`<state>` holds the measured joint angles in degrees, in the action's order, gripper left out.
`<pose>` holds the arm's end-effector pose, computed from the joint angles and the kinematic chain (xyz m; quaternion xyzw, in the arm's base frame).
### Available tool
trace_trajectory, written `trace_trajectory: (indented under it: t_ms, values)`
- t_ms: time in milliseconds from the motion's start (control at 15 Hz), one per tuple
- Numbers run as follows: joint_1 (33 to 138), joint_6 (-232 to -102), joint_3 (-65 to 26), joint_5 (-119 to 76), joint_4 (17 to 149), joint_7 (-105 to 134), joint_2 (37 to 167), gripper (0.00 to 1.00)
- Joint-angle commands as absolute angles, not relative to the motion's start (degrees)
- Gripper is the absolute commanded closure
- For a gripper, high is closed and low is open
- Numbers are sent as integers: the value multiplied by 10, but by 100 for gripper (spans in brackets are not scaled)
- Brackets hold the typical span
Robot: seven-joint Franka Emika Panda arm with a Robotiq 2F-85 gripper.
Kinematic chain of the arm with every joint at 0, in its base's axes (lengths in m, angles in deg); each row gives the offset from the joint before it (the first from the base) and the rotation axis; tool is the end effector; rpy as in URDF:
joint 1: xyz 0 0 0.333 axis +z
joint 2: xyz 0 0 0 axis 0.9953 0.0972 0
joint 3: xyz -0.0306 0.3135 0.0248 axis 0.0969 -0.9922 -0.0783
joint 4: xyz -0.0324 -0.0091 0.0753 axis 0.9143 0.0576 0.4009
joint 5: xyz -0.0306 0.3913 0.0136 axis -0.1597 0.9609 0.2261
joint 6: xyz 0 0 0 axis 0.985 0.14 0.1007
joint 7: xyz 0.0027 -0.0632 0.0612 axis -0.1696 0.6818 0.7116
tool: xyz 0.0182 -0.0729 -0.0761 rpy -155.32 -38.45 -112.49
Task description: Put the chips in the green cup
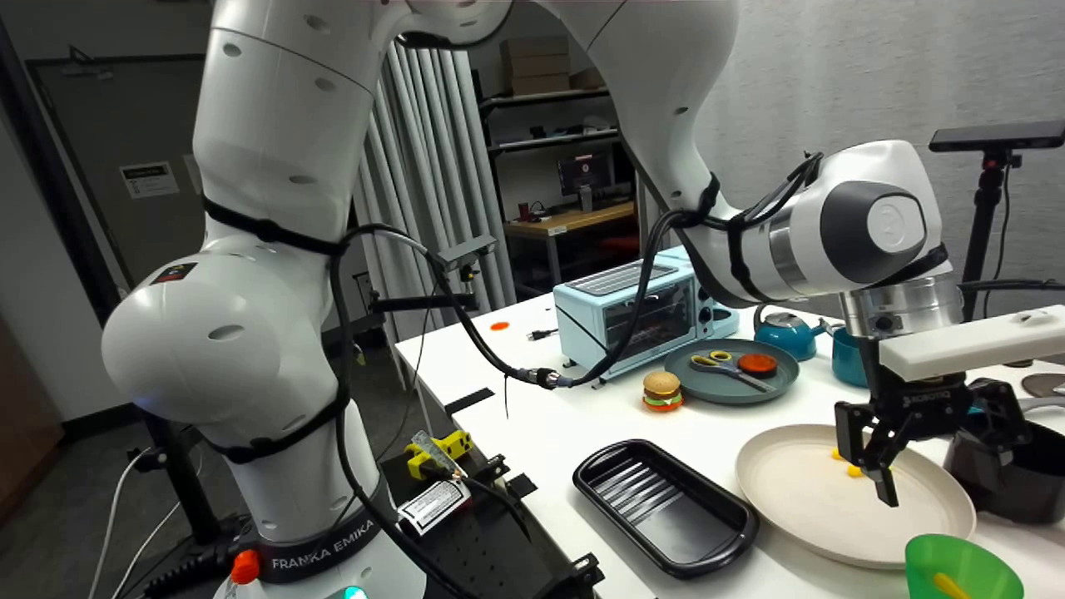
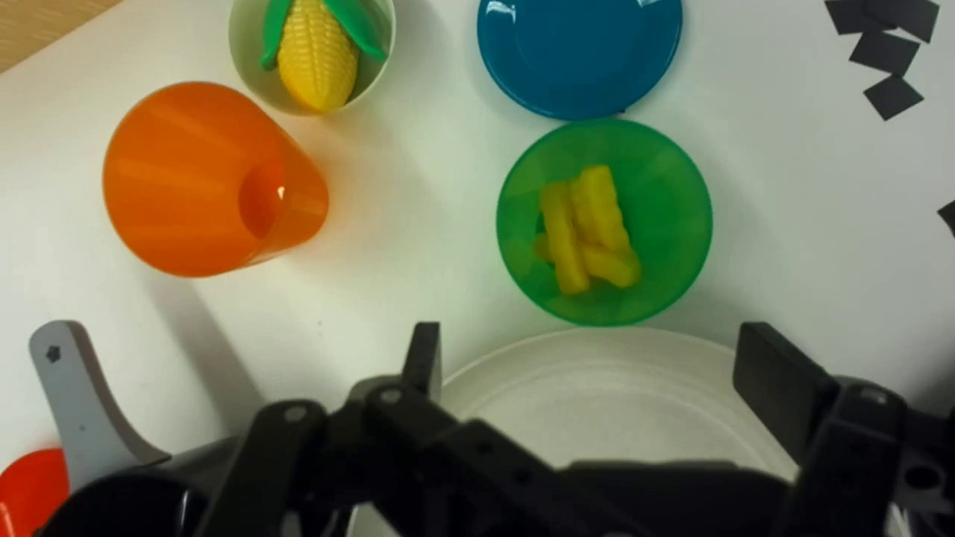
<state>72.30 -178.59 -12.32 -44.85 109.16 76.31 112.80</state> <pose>0.5441 -0.2293 0.2020 0.8668 0.4677 -0.1123 0.1317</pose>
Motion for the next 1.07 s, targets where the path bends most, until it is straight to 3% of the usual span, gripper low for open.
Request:
trace_trajectory:
  t_ms: [0, 1000]
  values:
    - [726, -1777, -146, -437, 1053, 747, 1150, 0]
    - [749, -1759, -213, -354, 897, 650, 1274, 0]
